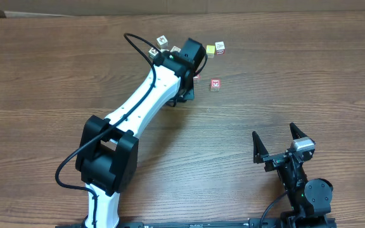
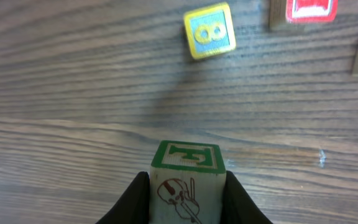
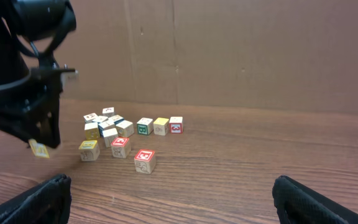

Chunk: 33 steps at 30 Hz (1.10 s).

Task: Form a horizontal line
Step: 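Carry the held block right toward the red block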

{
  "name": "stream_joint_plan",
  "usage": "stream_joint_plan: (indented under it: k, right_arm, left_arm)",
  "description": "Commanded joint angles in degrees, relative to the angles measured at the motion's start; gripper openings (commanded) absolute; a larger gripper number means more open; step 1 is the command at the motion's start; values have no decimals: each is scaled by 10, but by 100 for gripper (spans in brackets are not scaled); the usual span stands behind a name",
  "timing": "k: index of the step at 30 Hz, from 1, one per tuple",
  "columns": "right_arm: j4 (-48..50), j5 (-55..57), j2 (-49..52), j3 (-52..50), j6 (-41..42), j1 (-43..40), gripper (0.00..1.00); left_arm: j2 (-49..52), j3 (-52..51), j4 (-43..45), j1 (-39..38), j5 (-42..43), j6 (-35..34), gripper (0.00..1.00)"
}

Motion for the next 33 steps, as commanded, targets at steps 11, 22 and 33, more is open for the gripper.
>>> stream_joint_plan:
  k: [11,22,33]
  right_arm:
    - [2,-1,-5,-6,-2,-2,100]
    - [2,-1,-5,-6,-2,-2,100]
    - [2,-1,-5,-6,-2,-2,100]
  left_arm:
    - [-13,-54,81,1,5,-19,5]
    - [-13,-54,82,1,5,-17,12]
    - [-1,-54,83,1,4,-19,5]
